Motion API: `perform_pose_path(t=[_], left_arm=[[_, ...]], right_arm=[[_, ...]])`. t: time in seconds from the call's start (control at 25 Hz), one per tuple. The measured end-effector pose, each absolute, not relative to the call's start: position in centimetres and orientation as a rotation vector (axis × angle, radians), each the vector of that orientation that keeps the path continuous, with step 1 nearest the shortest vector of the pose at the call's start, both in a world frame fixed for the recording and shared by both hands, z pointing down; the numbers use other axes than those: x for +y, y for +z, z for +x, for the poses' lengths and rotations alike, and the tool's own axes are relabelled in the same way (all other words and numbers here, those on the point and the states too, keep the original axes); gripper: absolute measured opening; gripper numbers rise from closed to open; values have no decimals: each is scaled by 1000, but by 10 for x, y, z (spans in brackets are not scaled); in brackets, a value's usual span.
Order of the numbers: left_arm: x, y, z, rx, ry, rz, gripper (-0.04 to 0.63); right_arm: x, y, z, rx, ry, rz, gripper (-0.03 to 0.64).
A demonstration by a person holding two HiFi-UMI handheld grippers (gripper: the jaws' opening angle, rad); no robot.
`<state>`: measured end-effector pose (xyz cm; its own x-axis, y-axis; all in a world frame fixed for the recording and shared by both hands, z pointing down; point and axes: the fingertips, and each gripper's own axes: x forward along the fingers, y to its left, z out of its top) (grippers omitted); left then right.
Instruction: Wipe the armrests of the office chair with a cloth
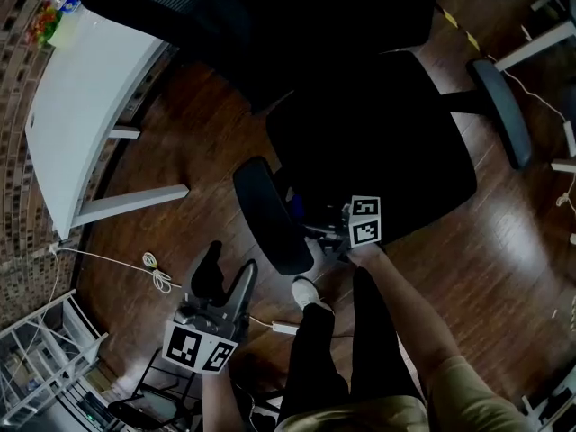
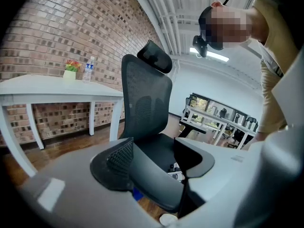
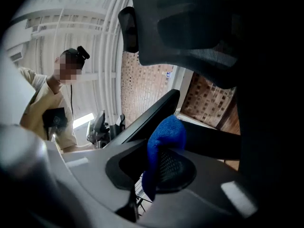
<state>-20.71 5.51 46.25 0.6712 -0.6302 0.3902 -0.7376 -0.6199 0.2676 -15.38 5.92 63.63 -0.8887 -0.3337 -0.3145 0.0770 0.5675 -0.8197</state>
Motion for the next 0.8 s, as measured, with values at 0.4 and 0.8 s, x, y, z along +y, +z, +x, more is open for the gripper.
perform_pose_path(t=[0.4, 0.8], left_arm=[[63, 399, -210, -1057, 253, 2511, 259], [77, 206, -209, -1134, -24, 2652, 252]], right_arm=[[63, 472, -51, 2347, -1176, -506, 35], [87, 147, -64, 2520, -517, -725, 37]])
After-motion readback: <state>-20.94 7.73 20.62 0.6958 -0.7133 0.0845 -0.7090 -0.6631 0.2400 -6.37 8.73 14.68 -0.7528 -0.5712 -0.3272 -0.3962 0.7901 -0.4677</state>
